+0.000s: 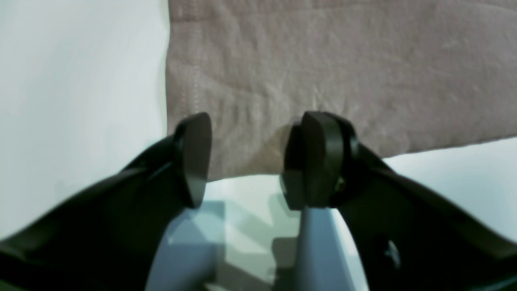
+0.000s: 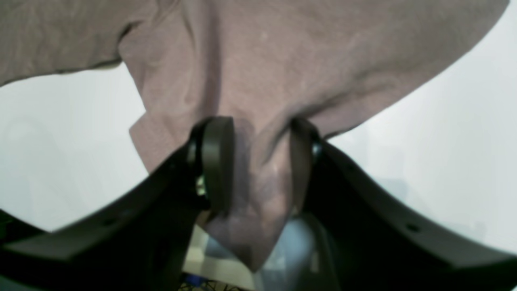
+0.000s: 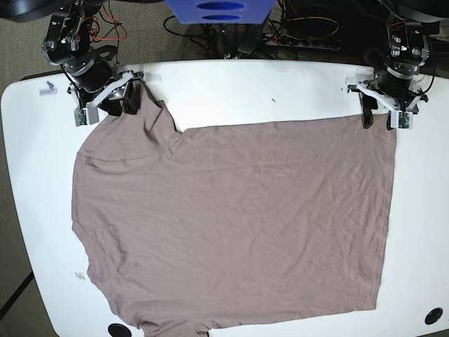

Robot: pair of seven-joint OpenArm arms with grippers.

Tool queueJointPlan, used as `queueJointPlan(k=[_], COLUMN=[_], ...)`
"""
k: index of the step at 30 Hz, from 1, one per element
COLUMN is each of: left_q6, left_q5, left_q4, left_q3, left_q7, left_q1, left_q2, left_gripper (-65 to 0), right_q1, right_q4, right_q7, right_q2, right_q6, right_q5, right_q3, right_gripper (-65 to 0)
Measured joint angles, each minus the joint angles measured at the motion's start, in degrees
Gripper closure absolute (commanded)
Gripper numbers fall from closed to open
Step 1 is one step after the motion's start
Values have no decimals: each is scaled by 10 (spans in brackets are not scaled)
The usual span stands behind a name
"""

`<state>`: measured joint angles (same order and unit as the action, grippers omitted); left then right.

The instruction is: Fold the T-shirt properly

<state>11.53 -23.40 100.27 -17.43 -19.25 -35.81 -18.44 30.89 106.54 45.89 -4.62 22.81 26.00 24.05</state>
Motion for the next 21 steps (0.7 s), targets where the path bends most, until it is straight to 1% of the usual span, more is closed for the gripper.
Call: queueJointPlan(k=[16, 21], left_q6=[-4, -3], left_q5=[-4, -5], left_q4=[10, 11], left_q3=[-3, -3], left_q7=[9, 10], left_q1=[-26, -28], left_q2=[2, 0], left_gripper=[-341, -339], right_q1=[9, 8], right_q4=[0, 1], right_q7=[-5, 2], right_q2=[0, 0], right_q6=[0, 0], right_q5=[-4, -4], right_q3=[2, 2], right_gripper=[-237, -240])
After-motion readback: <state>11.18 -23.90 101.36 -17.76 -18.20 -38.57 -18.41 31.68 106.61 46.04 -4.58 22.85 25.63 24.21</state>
